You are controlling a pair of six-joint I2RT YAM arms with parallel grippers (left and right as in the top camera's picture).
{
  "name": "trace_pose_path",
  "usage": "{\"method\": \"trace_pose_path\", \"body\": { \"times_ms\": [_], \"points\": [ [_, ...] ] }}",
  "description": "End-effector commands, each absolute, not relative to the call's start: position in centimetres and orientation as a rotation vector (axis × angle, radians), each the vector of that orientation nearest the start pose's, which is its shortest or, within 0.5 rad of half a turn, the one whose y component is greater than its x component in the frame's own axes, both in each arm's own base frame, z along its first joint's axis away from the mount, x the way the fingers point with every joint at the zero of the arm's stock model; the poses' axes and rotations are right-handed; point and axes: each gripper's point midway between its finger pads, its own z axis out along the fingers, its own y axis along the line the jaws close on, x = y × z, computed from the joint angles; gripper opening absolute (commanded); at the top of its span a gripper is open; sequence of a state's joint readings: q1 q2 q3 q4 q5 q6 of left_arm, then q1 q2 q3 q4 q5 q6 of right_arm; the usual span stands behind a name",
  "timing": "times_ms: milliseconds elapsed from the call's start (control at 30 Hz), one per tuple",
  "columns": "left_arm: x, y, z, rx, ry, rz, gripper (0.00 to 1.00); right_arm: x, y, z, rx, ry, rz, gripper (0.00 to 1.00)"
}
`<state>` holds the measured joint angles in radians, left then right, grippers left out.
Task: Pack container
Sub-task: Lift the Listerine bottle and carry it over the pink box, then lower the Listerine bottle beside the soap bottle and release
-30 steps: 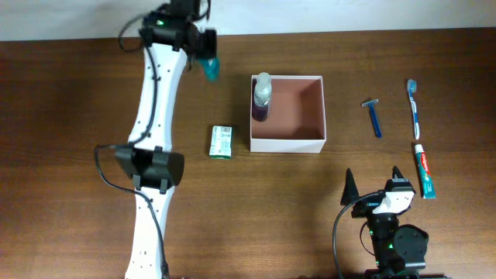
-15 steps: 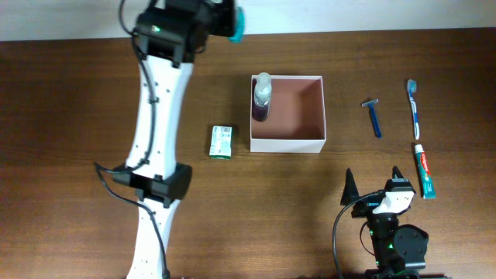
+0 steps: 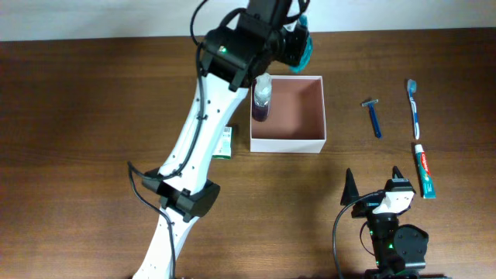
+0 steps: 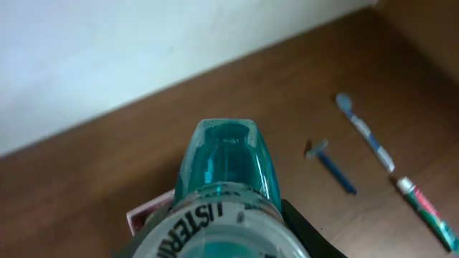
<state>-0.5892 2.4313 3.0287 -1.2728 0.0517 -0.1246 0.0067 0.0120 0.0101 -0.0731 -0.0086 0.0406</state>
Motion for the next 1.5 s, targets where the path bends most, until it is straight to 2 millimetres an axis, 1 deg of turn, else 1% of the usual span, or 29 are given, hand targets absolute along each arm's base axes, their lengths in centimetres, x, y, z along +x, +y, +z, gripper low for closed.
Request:
{"method": "trace_pose_path", "body": {
  "times_ms": [0, 100, 267, 367, 600, 900, 967, 1000, 1200, 1300, 1333, 1400, 1467],
  "points": [
    [47.2, -32.3, 33.4, 0.545, 2.2, -0.414, 0.01, 24.6, 0.3, 15.6, 0.015, 1.647, 0.039, 0.99],
    [47.6, -32.0, 31.1, 0.544, 2.257, -0.366, 0.01, 24.6, 0.3, 15.6, 0.015, 1.647, 0.04, 0.99],
    [48.1, -32.3, 27.6, 0.556, 2.334, -0.34, 0.01, 24.6, 0.3, 15.6, 0.015, 1.647, 0.039, 0.99],
    [48.1, -32.3, 25.8, 0.517, 2.389, -0.344, 0.01, 24.6, 0.3, 15.6, 0.015, 1.647, 0.039, 0.99],
    [47.8, -32.1, 22.8, 0.521, 2.469, -0.316, 0.01, 24.6, 0.3, 15.6, 0.015, 1.647, 0.039, 0.99],
    [48.2, -32.1, 18.6, 0.502, 2.536, -0.288, 0.01, 24.6, 0.3, 15.6, 0.015, 1.647, 0.04, 0.99],
    [48.3, -32.3, 18.1, 0.503, 2.538, -0.287, 0.02, 24.6, 0.3, 15.6, 0.015, 1.647, 0.04, 0.99],
    [48.4, -32.3, 17.9, 0.503, 2.538, -0.287, 0.05, 24.6, 0.3, 15.6, 0.015, 1.647, 0.039, 0.99],
    [49.2, -32.2, 17.3, 0.487, 2.516, -0.261, 0.05, 24.6, 0.3, 15.6, 0.015, 1.647, 0.04, 0.99],
    [49.2, -32.1, 17.0, 0.485, 2.522, -0.246, 0.06, 24.6, 0.3, 15.6, 0.015, 1.647, 0.039, 0.99],
    [49.1, -32.1, 16.9, 0.486, 2.524, -0.246, 0.07, 24.6, 0.3, 15.6, 0.015, 1.647, 0.039, 0.99],
    [49.2, -32.1, 16.9, 0.486, 2.523, -0.246, 0.14, 24.6, 0.3, 15.6, 0.015, 1.647, 0.039, 0.99],
    [49.2, -32.1, 17.0, 0.485, 2.523, -0.246, 0.15, 24.6, 0.3, 15.6, 0.015, 1.647, 0.039, 0.99]
  ]
}}
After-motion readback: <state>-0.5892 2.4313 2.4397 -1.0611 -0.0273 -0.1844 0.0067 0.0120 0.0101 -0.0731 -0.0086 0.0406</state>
